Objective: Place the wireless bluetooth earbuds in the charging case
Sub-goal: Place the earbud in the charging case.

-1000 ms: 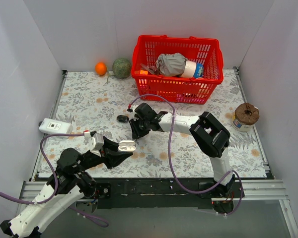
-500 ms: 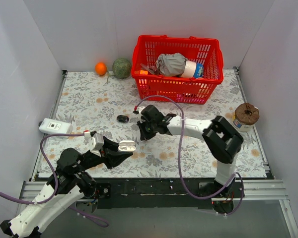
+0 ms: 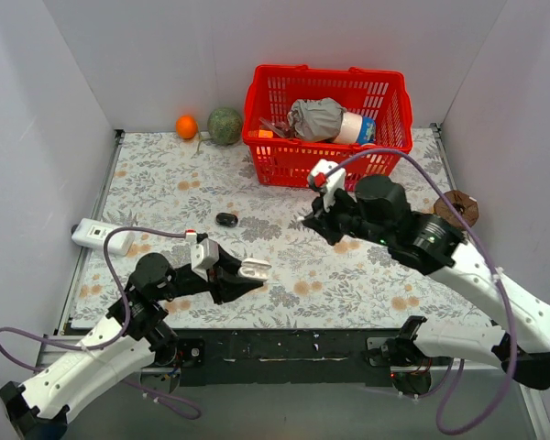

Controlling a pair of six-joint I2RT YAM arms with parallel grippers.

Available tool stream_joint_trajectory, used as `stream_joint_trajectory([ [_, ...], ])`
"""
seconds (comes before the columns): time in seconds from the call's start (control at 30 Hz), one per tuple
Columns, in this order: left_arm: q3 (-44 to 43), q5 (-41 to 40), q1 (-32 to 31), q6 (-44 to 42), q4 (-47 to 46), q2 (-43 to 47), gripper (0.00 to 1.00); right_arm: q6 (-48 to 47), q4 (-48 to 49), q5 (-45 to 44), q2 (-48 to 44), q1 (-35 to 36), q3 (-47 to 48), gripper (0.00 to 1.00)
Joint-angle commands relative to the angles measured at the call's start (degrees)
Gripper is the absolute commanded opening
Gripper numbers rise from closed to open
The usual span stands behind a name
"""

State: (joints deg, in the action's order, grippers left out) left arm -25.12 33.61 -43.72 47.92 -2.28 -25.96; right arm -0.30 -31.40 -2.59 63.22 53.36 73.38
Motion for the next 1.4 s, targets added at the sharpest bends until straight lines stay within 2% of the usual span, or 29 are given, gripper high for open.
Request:
stream_joint_trajectory([
  [0.0, -2.82, 10.77, -0.22, -1.86, -7.04, -4.35, 0.00, -8.48, -7.79, 12.58, -7.29, 1.30, 0.62, 0.01],
  [0.03, -4.39, 12.95, -0.22, -1.95, -6.16, -5.85, 0.00, -9.71, -8.24, 17.83, -8.71, 1.74, 0.01, 0.01],
  [0.1, -5.54, 18.58, -0.13, -1.87, -6.15, -10.68, 0.00, -11.39, -9.03, 23.03, -12.05, 3.32, -1.66, 0.01],
  [0.2, -7.22, 24.13, -0.13, 0.23, -8.25, -16.39, 0.00, -11.57, -10.96, 26.05, -12.59, 4.64, -1.32, 0.01],
  [0.37, -8.18, 24.05, -0.13, 2.88, -14.15, -19.75, 0.00, -11.04, -8.68, 23.68, -15.05, 5.52, -1.75, 0.01],
  [0.5, -9.59, 24.14, -0.04, 2.97, -14.94, -21.33, 0.00, -10.95, -9.29, 27.72, -13.40, 5.78, -1.32, 0.01],
  [0.6, -10.73, 24.58, -0.04, 3.06, -14.85, -23.00, 0.00, -10.78, -8.25, 26.33, -12.16, 7.28, -1.58, 0.01],
  [0.73, -11.26, 24.58, -0.04, 3.14, -15.03, -23.62, 0.00, -8.41, -1.66, 23.68, -13.65, 8.25, -3.60, 0.01],
  [0.87, -11.79, 24.49, -0.04, 2.09, -13.54, -23.26, 0.00, -8.23, -2.35, 24.56, -10.67, 9.56, -2.19, 0.01],
  [1.13, -11.79, 24.75, -0.04, 2.70, -14.41, -23.70, 0.00, -8.05, -0.59, 19.91, -8.29, 15.62, -2.46, 0.01],
  [1.37, -11.79, 24.93, -0.04, 3.14, -14.85, -23.35, 0.00, -8.58, -0.77, 14.99, -7.32, 17.21, -2.46, 0.01],
])
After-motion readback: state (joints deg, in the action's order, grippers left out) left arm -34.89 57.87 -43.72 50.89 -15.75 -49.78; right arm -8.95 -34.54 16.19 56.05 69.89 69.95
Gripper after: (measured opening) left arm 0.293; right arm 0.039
